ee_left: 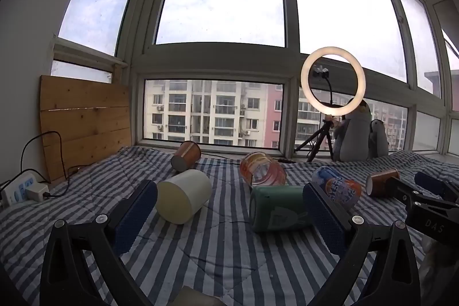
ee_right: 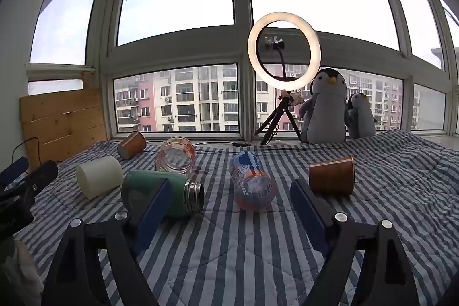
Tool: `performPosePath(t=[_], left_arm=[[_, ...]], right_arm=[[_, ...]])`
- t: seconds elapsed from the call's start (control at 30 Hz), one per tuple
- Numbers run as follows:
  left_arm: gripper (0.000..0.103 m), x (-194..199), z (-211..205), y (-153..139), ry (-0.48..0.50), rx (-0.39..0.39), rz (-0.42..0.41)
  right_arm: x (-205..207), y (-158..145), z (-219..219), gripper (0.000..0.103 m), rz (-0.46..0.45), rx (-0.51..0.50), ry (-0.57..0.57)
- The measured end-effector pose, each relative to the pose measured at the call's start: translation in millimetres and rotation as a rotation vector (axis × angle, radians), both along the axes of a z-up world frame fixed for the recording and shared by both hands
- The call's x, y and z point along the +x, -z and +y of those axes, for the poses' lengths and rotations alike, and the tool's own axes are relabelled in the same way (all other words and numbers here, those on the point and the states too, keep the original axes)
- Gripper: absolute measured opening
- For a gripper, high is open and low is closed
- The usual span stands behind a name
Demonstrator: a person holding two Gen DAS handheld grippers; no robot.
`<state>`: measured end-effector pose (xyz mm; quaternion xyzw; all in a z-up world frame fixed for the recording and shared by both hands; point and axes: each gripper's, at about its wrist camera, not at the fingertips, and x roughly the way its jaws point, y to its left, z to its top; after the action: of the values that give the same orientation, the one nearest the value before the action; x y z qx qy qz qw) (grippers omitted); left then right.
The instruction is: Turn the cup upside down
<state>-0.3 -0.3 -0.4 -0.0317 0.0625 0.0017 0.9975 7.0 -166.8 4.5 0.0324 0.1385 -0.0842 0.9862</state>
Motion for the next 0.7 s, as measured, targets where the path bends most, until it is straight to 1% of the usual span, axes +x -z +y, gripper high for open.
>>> performPosePath(t=[0.2, 0.3, 0.33, 0.43, 0.47, 0.7], left_arm=[[0.103, 1, -1, -7, -0.002, 0.018, 0.015], [0.103, 3, -1, -10, -0.004, 0.023, 0.023], [0.103, -2, -1, -8, -0.001, 0.015, 0.005], [0.103, -3, 1, -10, 0.0, 0.017, 0.01], [0.103, -1, 0, -4, -0.005, 0.019, 0.005], [0.103, 0, 0, -3, -0.009, 0.023, 0.008]], right_arm=[[-6, 1, 1, 0.081, 0.012, 0.007, -0.003], [-2, -2, -2, 0.081, 0.003, 0.01, 0.001], [-4, -6, -4, 0.081, 0.003, 0.011, 0.002], [2, -7, -8, 0.082, 0.01, 0.012, 0.001], [-1, -5, -5, 0.082, 0.001, 0.009, 0.002], [-3, -2, -3, 0.082, 0.002, 0.008, 0.006]])
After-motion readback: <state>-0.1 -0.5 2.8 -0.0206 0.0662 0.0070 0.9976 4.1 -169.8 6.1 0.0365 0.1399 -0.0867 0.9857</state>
